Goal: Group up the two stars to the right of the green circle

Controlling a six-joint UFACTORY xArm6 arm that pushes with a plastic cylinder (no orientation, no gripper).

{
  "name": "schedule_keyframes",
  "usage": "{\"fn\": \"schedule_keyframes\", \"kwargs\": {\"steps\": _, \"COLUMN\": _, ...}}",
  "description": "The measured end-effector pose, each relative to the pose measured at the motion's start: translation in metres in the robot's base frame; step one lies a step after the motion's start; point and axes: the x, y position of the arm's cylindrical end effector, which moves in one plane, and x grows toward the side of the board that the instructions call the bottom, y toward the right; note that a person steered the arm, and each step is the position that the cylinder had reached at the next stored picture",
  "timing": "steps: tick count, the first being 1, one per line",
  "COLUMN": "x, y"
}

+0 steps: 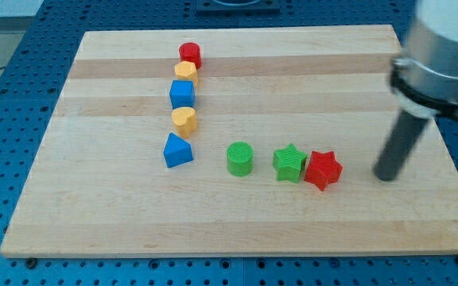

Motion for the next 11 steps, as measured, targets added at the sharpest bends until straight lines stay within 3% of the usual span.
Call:
{"fn": "schedule_keyframes", "kwargs": {"steps": 1, "x": 0.047, "y": -0.019}}
{"fn": "schedule_keyframes", "kwargs": {"steps": 2, "x": 0.062, "y": -0.062}}
{"fn": "schedule_keyframes", "kwargs": {"steps": 3, "x": 0.053, "y": -0.091}}
{"fn": "schedule_keyframes", "kwargs": {"steps": 9, "x": -0.003, "y": -0.086}}
{"fn": "schedule_keyframes", "kwargs": {"steps": 11, "x": -0.003, "y": -0.046}}
